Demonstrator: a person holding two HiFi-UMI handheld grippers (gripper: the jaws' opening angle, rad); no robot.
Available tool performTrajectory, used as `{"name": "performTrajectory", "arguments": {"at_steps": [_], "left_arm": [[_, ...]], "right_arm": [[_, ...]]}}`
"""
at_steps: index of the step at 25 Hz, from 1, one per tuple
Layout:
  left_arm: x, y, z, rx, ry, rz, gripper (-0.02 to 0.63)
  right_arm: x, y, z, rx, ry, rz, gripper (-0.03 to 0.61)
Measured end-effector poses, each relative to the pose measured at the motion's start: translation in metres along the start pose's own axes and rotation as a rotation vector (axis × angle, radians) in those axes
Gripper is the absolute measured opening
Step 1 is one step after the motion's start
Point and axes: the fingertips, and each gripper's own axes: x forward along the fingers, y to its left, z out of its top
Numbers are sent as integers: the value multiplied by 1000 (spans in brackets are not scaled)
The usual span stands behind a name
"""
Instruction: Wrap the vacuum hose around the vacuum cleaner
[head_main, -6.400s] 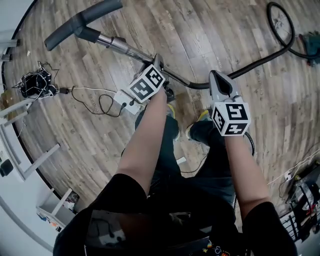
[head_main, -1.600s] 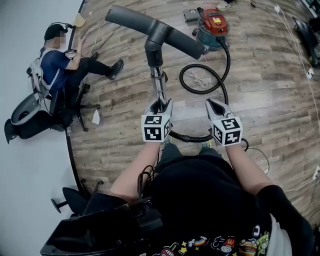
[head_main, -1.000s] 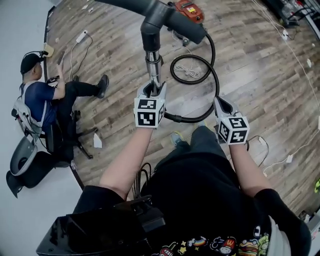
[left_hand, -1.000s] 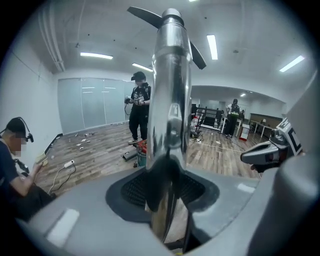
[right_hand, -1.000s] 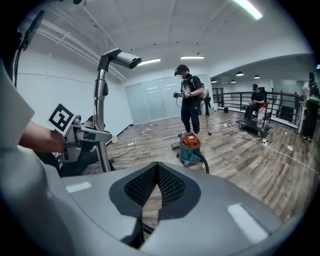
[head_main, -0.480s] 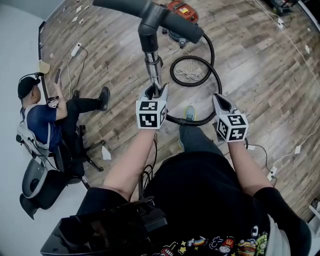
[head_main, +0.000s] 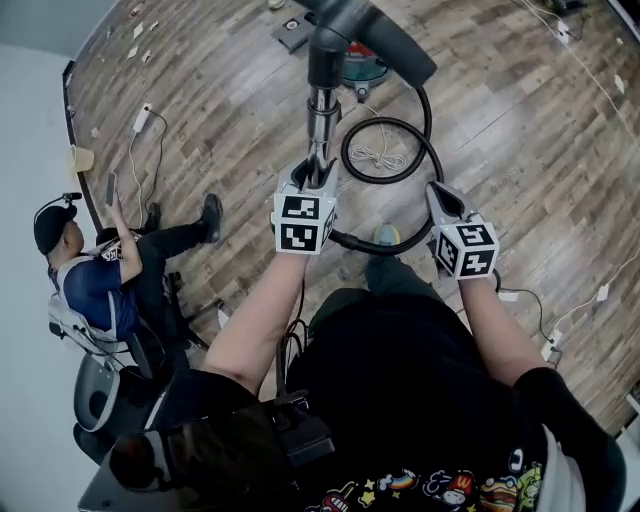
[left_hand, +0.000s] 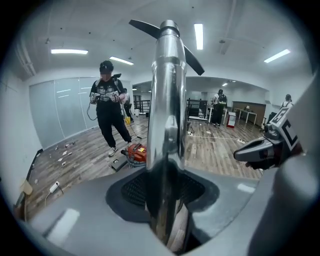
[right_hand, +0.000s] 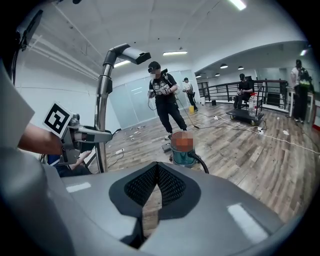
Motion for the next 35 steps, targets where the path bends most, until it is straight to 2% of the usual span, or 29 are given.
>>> {"name": "performTrajectory", "arguments": {"at_steps": [5,11,18,24,29,35], "left_arm": [[44,17,24,66,25,-47,159],[101,24,52,160,43,-155,158],[179,32,78,337,51,-364,158],[214,41,89,459,62,-557,158],[239,48,87,528,89,-656,159],[284,41,56,572,123,-694,158]], "right_arm": [[25,-20,24,45,-11,-36,26],[37,-43,33,110,-20,-128,26],[48,-62,31,232,4,-362,25],[77,-40,52,325,-8,-513,26],[116,-15,56,391,-17,-539,26],[153,-21,24,447,6,-526,26]]}}
